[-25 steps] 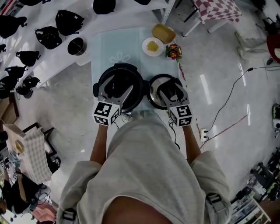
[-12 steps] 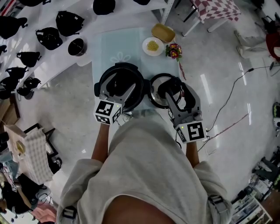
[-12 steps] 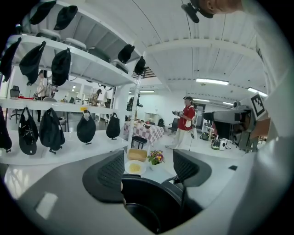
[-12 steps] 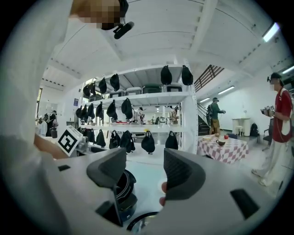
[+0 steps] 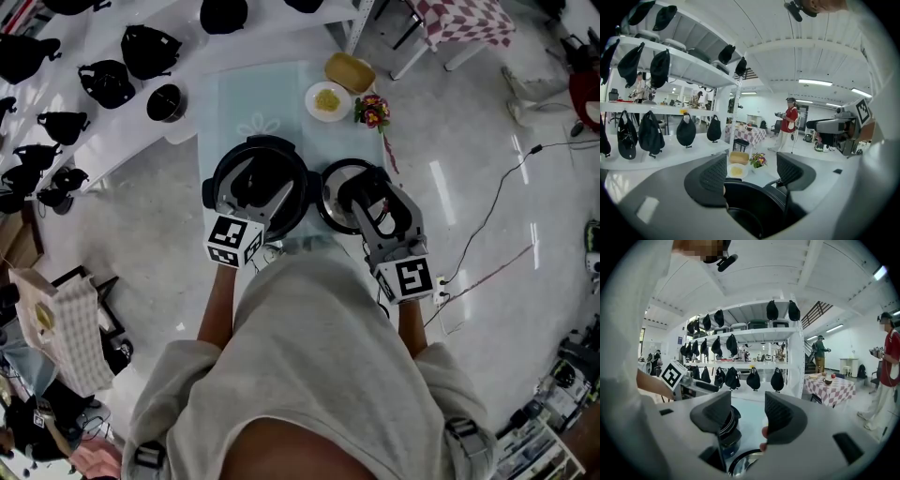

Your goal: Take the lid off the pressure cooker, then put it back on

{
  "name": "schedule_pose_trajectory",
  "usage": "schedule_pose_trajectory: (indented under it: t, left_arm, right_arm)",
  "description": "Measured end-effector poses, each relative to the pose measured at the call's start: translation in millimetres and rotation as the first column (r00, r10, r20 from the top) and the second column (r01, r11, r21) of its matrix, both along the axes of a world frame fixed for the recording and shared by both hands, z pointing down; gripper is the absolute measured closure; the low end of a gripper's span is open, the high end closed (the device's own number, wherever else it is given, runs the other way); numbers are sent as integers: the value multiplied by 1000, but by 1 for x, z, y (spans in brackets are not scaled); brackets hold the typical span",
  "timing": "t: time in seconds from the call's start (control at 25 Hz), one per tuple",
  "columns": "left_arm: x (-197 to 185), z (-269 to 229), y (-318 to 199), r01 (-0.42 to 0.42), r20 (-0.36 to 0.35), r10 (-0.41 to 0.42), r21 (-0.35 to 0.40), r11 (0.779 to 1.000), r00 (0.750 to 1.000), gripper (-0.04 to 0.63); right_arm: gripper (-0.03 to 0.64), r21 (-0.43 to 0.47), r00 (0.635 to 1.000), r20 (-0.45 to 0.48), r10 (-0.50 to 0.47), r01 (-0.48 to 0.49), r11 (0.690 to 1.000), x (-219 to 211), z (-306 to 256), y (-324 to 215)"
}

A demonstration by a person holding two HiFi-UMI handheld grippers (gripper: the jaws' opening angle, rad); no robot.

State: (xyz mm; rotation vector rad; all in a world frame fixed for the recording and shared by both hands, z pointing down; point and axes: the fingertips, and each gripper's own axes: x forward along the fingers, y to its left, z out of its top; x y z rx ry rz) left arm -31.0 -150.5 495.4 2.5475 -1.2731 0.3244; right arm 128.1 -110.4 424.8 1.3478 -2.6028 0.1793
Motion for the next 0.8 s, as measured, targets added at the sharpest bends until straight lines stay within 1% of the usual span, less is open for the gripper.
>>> schedule_pose_trajectory:
  t: [0.12, 0.2, 0.32, 0.4, 0.48, 0.56, 0.64, 0.8]
  left_arm:
    - [0, 0, 1, 1, -1, -1, -1, 1000, 1000, 262]
    - [-1, 0, 1, 3, -2, -3, -2, 1000, 1000, 264]
    - [-3, 2, 2, 9, -4, -9, -4, 1000, 1000, 263]
    - [-4, 1, 1, 11, -3, -11, -2, 1000, 1000, 264]
    - [-6, 0, 1, 13, -1, -13, 1, 1000, 1000, 263]
    - [-8, -1, 1, 15, -1, -15, 3, 1000, 1000, 264]
    - [-11, -1, 2, 19, 1, -19, 3, 1000, 1000, 263]
    - [-17, -1, 3, 31, 4, -31, 0, 1000, 1000, 264]
  right_arm:
    - [389, -27, 1000, -22, -6, 5, 1000, 3, 16, -1]
    - [380, -66, 999, -45, -7, 4, 998, 7, 39, -4]
    - [364, -172, 995, -93, -18, 2, 985, 12, 88, -11]
    - [355, -255, 992, -124, -36, 3, 967, 16, 127, -16]
    - [346, -343, 987, -153, -56, 0, 939, 20, 167, -19]
    - [342, -428, 980, -183, -78, -8, 904, 24, 206, -20]
    - [333, -506, 971, -217, -100, -24, 862, 29, 241, -18]
    - [324, -638, 953, -271, -135, -73, 767, 40, 298, -11]
